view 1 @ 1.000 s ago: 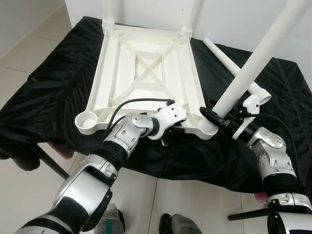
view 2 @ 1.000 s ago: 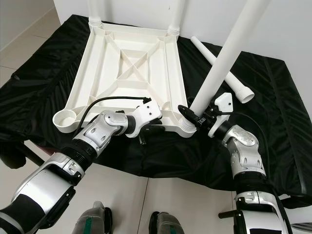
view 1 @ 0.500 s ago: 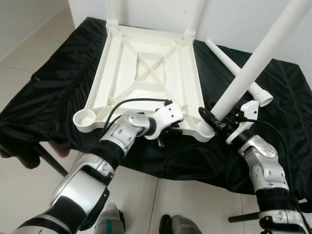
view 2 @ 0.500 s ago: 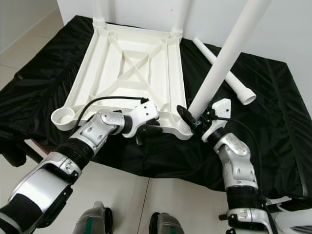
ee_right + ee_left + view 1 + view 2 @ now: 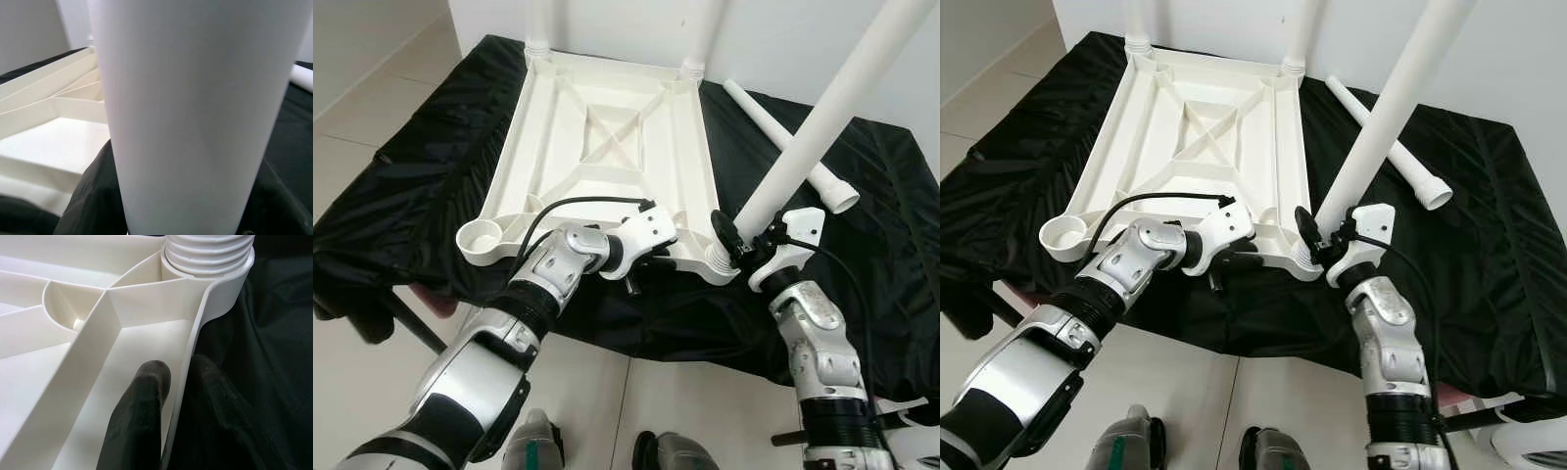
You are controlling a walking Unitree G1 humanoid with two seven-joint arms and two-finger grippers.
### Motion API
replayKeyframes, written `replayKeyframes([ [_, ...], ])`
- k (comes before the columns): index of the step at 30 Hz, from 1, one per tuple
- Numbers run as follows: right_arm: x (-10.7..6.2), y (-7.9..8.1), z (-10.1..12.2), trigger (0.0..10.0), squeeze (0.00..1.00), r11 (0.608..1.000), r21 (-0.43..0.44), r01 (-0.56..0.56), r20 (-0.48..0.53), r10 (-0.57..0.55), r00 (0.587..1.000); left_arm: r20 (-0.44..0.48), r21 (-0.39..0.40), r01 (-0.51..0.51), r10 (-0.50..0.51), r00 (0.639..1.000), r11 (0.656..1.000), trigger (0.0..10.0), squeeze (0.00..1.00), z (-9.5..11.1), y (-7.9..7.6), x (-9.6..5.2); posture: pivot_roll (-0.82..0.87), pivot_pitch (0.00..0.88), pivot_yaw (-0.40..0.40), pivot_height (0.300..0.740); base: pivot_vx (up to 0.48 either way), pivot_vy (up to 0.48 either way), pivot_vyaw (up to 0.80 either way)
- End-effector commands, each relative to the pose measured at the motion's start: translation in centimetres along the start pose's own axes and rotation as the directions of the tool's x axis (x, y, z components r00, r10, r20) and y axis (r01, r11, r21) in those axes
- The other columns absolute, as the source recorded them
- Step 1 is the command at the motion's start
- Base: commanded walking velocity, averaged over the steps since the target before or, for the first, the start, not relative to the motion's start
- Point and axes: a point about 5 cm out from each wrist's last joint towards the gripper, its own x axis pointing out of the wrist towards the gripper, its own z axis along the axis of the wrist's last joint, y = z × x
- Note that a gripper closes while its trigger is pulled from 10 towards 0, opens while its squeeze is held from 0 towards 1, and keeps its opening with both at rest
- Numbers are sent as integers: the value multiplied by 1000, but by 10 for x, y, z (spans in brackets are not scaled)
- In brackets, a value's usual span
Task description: Building children table
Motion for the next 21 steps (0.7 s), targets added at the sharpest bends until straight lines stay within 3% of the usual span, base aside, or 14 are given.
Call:
replayKeyframes([
  [1,5,28,0,10000,0,997,78,-26,13,25,1000,41,55,4,-7,999,999,10000,0,17,-1,5,-13,41,-58,740,0,0,0],
  [5,7,34,0,10000,0,993,104,51,27,-54,998,42,53,5,-7,999,999,10000,0,17,-1,6,-11,40,-58,740,0,0,0],
  [9,13,38,-9,10000,0,956,84,280,-29,-278,960,41,51,6,-8,999,999,10000,0,17,-2,7,-10,36,-62,740,0,0,0],
  [14,14,43,-10,10000,0,942,48,331,-52,-328,943,44,51,4,-6,999,999,10000,0,18,-2,7,-8,33,-65,740,0,0,0],
  [21,11,37,-9,10000,0,929,29,368,-49,-367,929,47,52,4,-6,999,999,10000,0,18,-2,7,-12,28,-69,740,0,0,0],
])
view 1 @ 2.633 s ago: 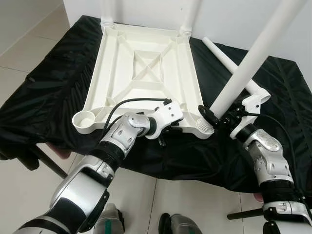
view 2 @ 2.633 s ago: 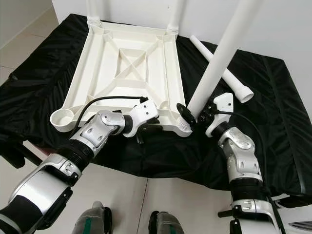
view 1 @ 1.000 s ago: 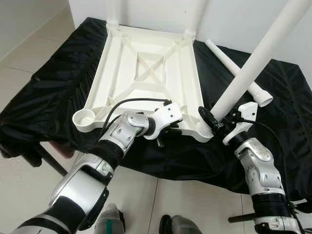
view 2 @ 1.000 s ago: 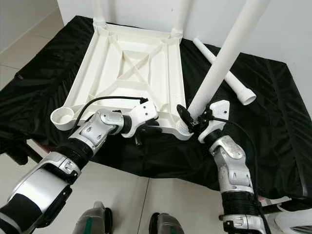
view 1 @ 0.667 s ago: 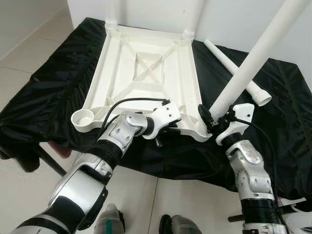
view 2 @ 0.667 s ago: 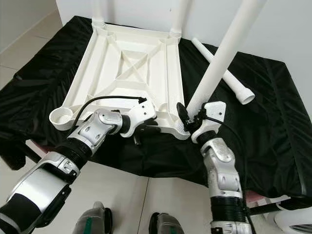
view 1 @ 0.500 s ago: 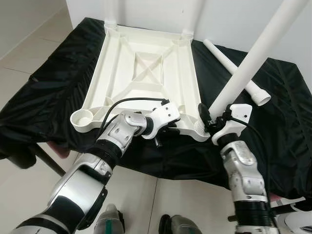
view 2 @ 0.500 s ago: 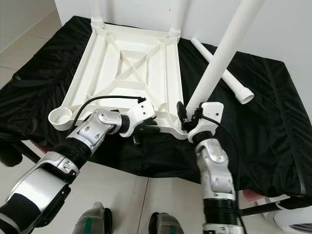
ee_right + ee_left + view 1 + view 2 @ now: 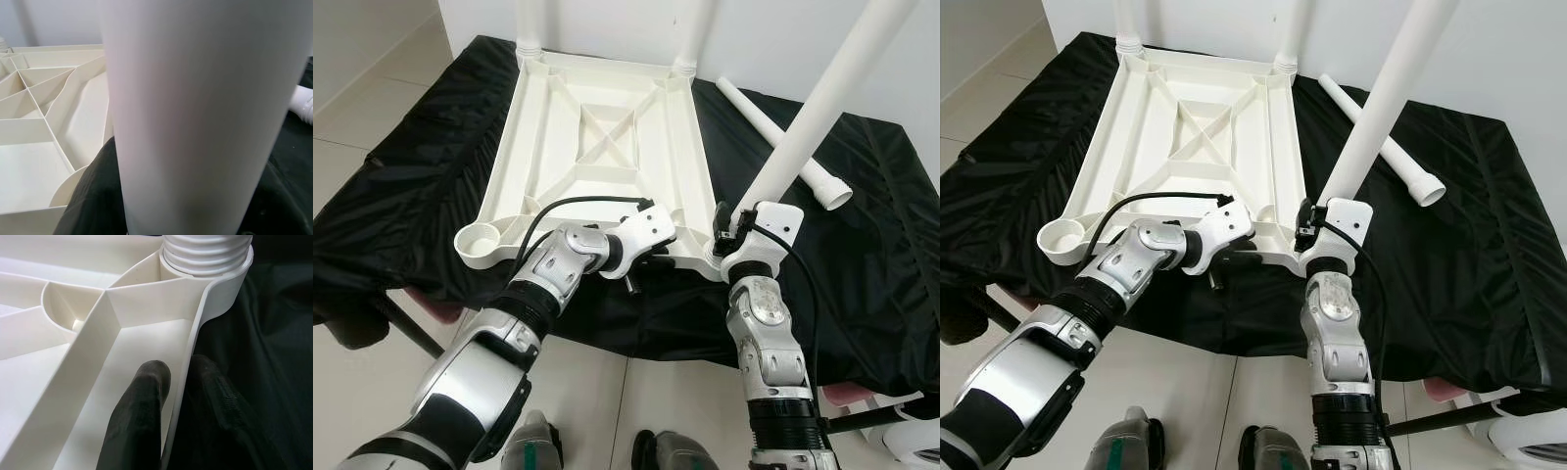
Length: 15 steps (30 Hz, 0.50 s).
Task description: Building children table
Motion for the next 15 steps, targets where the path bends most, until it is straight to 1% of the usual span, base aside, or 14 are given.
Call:
replayKeyframes([
  [1,-5,10,-9,10000,0,999,45,-7,-51,9,999,45,59,-3,1,999,998,10000,0,18,-1,6,-12,26,-69,740,0,0,0],
  [5,-5,7,-10,10000,0,999,37,23,-53,-21,998,46,57,-4,1,999,998,10000,0,18,-1,6,-13,25,-69,740,0,0,0],
  [6,-4,5,-10,10000,282,999,38,27,-54,-25,998,45,57,-3,0,999,998,10000,0,17,-2,6,-13,21,-67,740,0,0,0],
  [7,-4,5,-10,10000,282,999,38,27,-54,-25,998,45,57,-3,0,999,998,10000,0,17,-2,6,-13,21,-67,740,0,0,0],
  [8,-4,0,-10,10000,1000,998,51,30,-56,-27,998,44,57,-2,-1,999,998,10000,0,17,-2,6,-13,21,-67,740,0,0,0],
  [9,-4,-1,-10,10000,1000,997,71,3,-49,1,999,44,57,-1,-1,999,998,10000,0,17,-2,6,-14,20,-68,740,0,0,0],
  [10,-4,-1,-10,10000,1000,997,71,3,-49,1,999,44,57,-1,-1,999,998,10000,0,17,-2,6,-14,20,-68,740,0,0,0],
  [11,-4,-1,-8,10000,1000,996,81,-28,-39,31,999,44,57,-1,-1,999,998,10000,0,17,-2,6,-13,19,-68,740,0,0,0],
  [14,-4,-3,-5,10000,1000,996,53,-72,-14,72,997,44,57,-2,0,999,998,10000,0,17,-3,6,-13,19,-68,740,0,0,0],
  [15,-4,-6,-4,10000,1000,992,60,-113,-5,113,994,45,56,-1,-1,999,998,10000,0,17,-3,7,-15,18,-66,740,0,0,0],
])
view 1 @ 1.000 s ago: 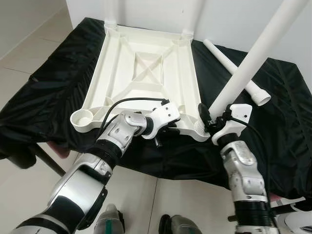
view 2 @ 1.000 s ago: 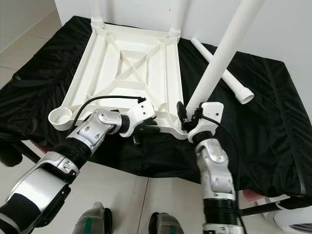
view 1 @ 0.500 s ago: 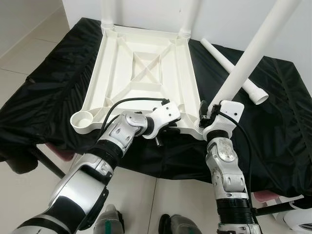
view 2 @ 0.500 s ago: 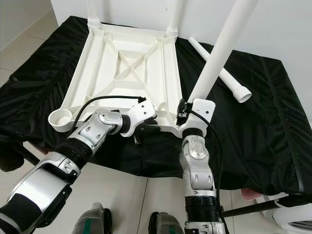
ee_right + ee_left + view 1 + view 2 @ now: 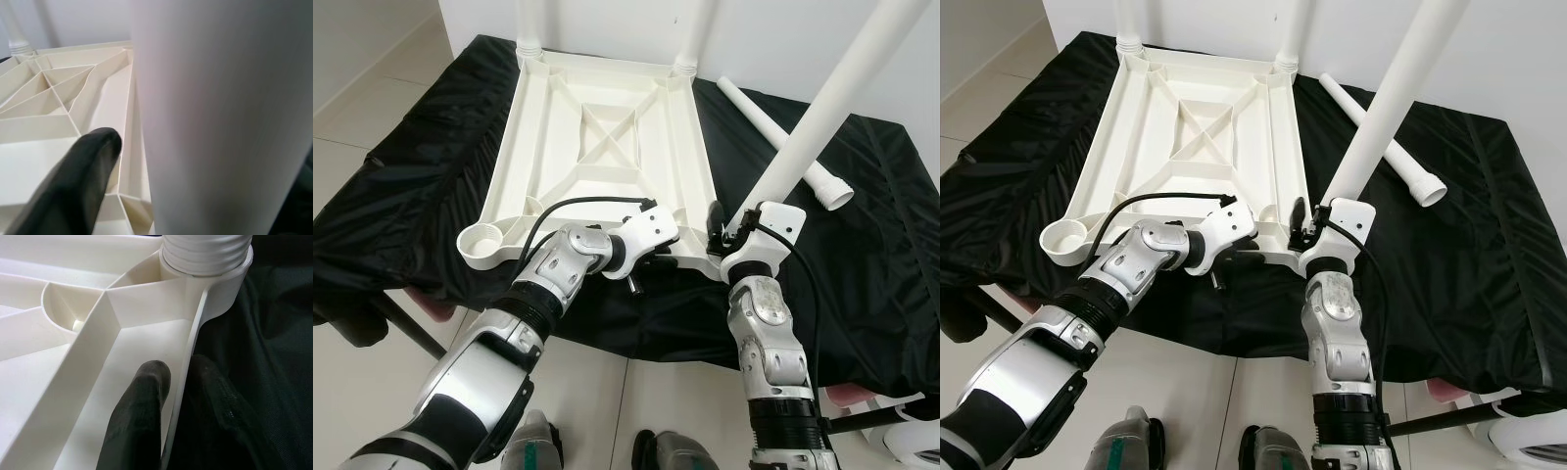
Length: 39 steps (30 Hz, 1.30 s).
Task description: Building children table
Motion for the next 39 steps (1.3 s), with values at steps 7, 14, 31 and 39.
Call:
replayKeyframes([
  [7,-3,-13,2,10000,0,973,-8,-229,12,229,973,43,54,-3,1,999,999,10000,0,15,-1,5,-18,19,-65,740,0,0,0],
  [14,-4,-39,6,10000,0,937,-65,-343,-6,343,939,44,52,-6,4,999,999,10000,0,16,0,5,-21,27,-60,740,0,0,0],
  [31,5,-78,7,10000,0,824,-123,-552,-113,541,833,43,57,-7,4,999,998,10000,0,18,3,3,-29,34,-42,740,0,0,0],
  [39,13,-84,8,10000,0,814,-138,-564,-126,550,825,45,59,-6,4,999,998,10000,0,19,3,4,-28,33,-41,740,0,0,0],
])
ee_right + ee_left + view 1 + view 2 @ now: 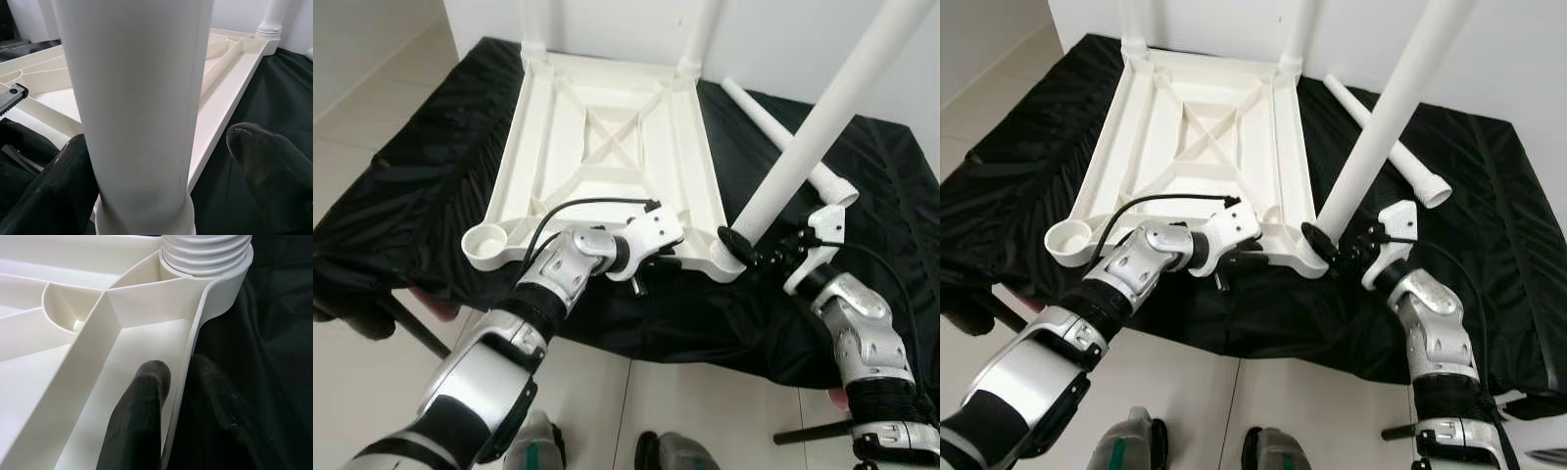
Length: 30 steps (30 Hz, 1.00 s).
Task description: Building children table
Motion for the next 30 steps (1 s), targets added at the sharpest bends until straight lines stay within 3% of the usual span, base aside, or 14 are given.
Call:
replayKeyframes([
  [1,-2,-6,0,10000,0,1000,-3,4,-4,-4,1000,38,59,1,-4,999,998,10000,0,17,4,1,-27,31,-41,740,0,0,0],
  [5,0,-8,0,10000,0,1000,-9,-12,-4,12,1000,39,60,2,-4,999,998,10000,0,18,5,1,-27,31,-39,740,0,0,0],
  [6,0,-8,-1,5333,0,1000,-9,-21,-5,21,1000,39,60,2,-4,999,998,10000,0,18,5,1,-28,31,-39,740,0,0,0],
  [7,0,-8,-1,5333,0,1000,-9,-21,-5,21,1000,39,60,2,-4,999,998,10000,0,18,5,1,-28,31,-39,740,0,0,0],
  [8,-1,-9,-2,0,0,999,-4,-33,-5,33,999,39,61,2,-5,999,998,10000,0,18,5,1,-29,32,-40,740,0,0,0],
  [23,-4,-6,-8,0,0,999,14,-48,-8,48,999,39,58,5,-8,999,998,10000,0,17,4,1,-29,36,-41,740,0,0,0],
  [24,-4,-5,-9,10000,0,999,23,-34,-8,35,999,38,57,4,-7,999,998,10000,0,17,4,1,-29,36,-43,740,0,0,0],
  [30,-2,4,-10,10000,0,998,55,-5,4,5,1000,38,56,4,-7,999,998,10000,0,17,3,1,-27,36,-46,740,0,0,0],
])
